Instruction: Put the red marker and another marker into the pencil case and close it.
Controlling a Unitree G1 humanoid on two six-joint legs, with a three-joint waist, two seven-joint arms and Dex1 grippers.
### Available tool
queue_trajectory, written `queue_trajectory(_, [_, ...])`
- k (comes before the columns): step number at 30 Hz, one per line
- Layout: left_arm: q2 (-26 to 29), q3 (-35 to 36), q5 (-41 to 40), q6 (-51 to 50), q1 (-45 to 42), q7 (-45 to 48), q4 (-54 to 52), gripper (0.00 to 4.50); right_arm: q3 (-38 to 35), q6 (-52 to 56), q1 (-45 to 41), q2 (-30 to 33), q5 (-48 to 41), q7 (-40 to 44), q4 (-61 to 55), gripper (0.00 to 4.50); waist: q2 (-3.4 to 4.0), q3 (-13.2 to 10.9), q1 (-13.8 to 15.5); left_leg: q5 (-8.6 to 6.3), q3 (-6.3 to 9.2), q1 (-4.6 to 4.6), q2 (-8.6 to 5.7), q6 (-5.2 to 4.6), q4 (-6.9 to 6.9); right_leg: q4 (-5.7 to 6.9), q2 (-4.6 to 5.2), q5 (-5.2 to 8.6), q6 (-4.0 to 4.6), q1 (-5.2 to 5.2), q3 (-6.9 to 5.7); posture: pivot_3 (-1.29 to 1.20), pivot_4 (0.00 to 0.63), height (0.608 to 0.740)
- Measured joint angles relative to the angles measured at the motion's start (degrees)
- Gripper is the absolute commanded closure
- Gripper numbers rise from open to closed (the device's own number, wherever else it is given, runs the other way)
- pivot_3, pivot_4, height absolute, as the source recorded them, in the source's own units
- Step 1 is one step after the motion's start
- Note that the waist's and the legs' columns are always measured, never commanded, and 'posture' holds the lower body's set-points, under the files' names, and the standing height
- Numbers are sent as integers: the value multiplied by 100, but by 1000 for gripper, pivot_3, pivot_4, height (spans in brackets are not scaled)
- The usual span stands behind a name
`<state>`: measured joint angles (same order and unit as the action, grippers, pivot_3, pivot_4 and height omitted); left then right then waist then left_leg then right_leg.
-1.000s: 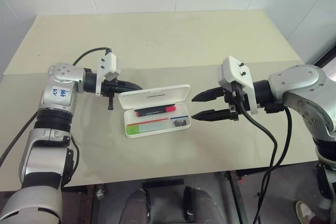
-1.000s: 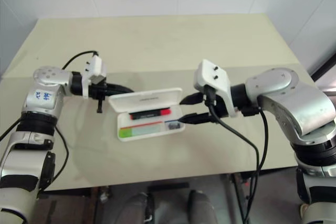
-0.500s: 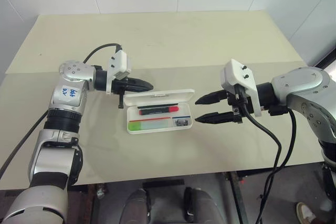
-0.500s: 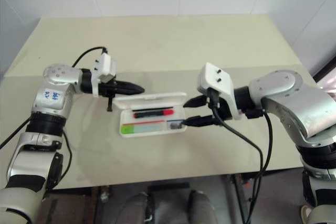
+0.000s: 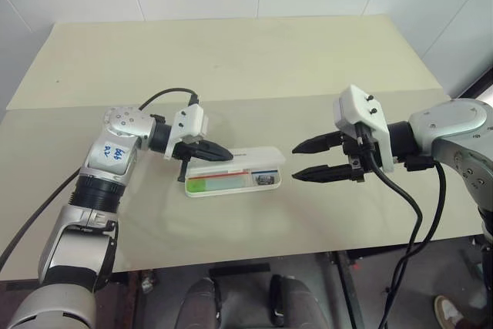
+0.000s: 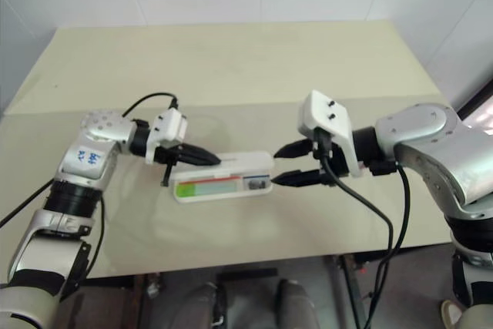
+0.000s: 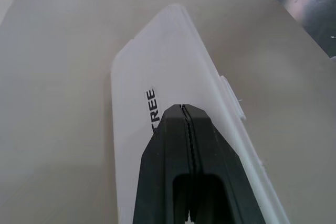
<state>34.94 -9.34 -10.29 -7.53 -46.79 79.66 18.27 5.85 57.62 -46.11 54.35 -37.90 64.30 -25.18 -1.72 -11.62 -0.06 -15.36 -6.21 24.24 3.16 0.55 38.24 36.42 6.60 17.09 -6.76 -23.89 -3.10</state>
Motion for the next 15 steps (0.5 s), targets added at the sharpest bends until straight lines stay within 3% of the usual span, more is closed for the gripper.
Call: queue_trajectory(15, [-273, -484, 453, 443, 387, -443, -175, 4479, -47, 4, -273, 6, -49, -109, 100, 1938, 0, 0, 5, -1, 0, 0, 0, -2, 1, 0, 1, 0, 0, 0, 1, 0, 150, 740])
